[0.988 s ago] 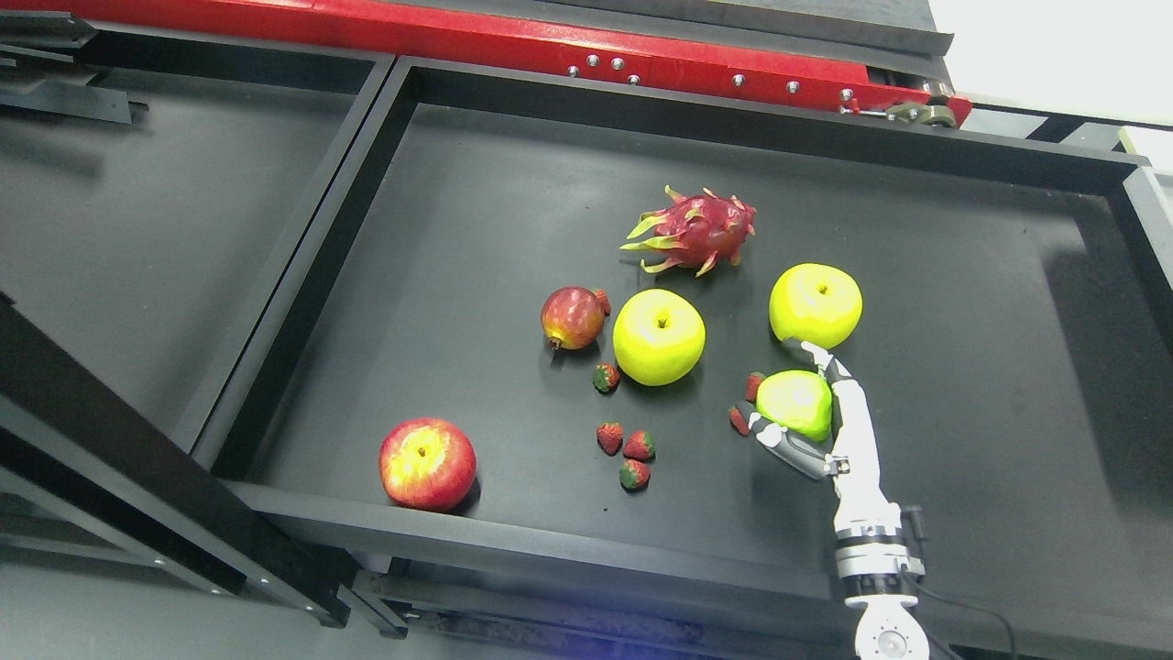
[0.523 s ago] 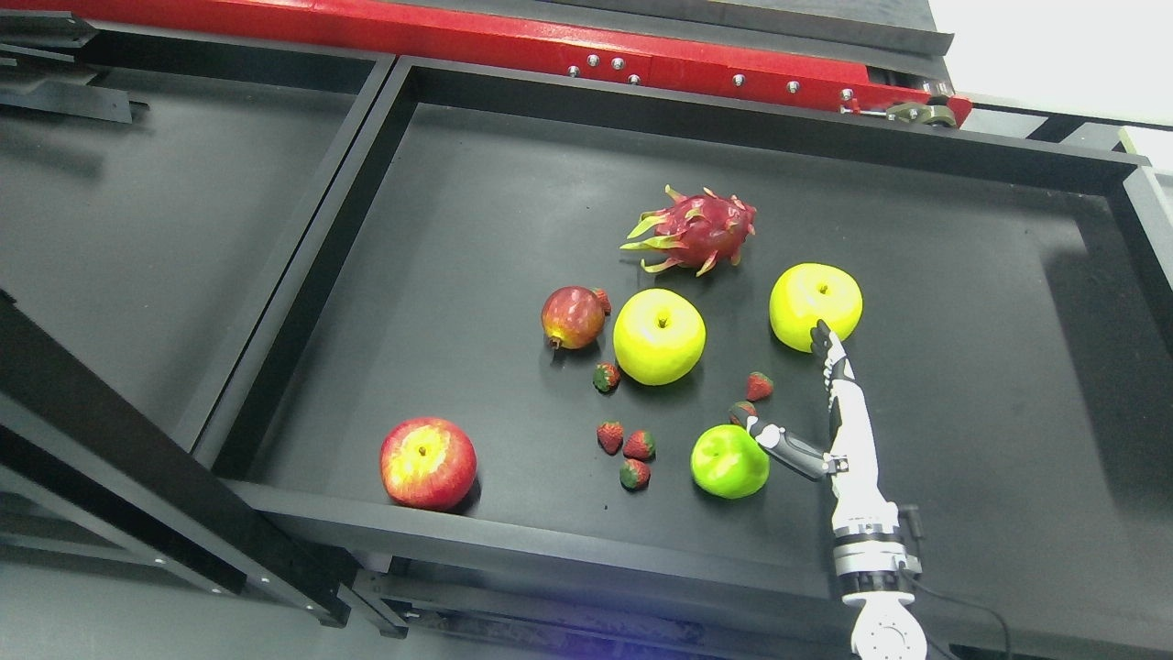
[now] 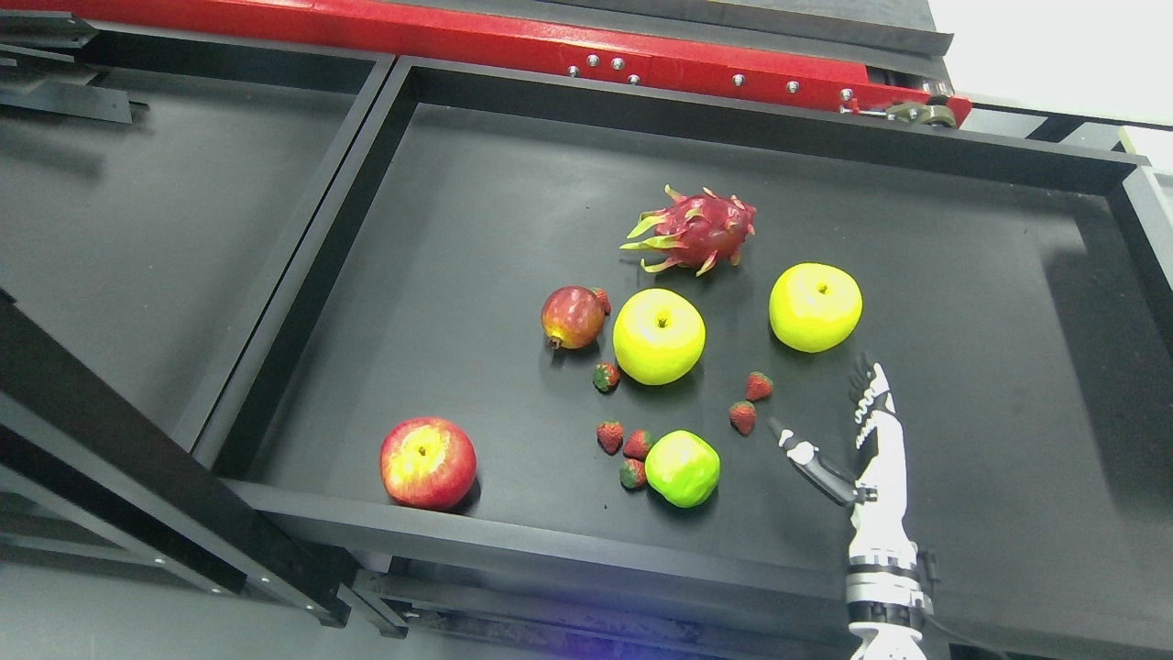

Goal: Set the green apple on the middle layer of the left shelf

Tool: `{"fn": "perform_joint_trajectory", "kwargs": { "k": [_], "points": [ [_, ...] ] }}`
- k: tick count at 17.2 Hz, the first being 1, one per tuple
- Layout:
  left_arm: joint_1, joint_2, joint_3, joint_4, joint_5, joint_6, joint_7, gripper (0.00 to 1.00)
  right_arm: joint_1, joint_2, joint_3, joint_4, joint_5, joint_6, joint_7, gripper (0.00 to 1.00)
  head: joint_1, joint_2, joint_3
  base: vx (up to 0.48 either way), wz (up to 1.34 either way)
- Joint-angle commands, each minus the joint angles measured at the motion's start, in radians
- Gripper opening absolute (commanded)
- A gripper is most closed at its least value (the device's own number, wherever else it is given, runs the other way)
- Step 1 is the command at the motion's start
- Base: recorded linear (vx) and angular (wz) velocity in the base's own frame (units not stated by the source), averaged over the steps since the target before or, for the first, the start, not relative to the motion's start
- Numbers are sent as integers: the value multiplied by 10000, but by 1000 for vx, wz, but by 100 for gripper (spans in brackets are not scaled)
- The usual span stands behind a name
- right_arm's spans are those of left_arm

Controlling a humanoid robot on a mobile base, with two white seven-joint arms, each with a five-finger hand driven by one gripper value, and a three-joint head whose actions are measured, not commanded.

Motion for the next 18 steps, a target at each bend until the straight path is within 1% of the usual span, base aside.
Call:
{"fn": "perform_joint_trajectory", "kwargs": {
  "k": [1, 3, 8, 18],
  "points": [
    [92, 175, 0, 0, 0, -10, 7, 100, -16, -175, 426, -212, -1297, 81, -141, 100, 0, 0, 0, 0, 0],
    [92, 175, 0, 0, 0, 5, 7, 100, -277, -175, 472, -197, -1312, 96, -141, 100, 0, 0, 0, 0, 0],
    [92, 175, 0, 0, 0, 5, 7, 100, -386, -175, 993, -181, -1282, 96, -79, 100, 0, 0, 0, 0, 0],
    [92, 175, 0, 0, 0, 5, 7, 100, -355, -175, 1071, -151, -1251, 96, -79, 100, 0, 0, 0, 0, 0]
  ]
}}
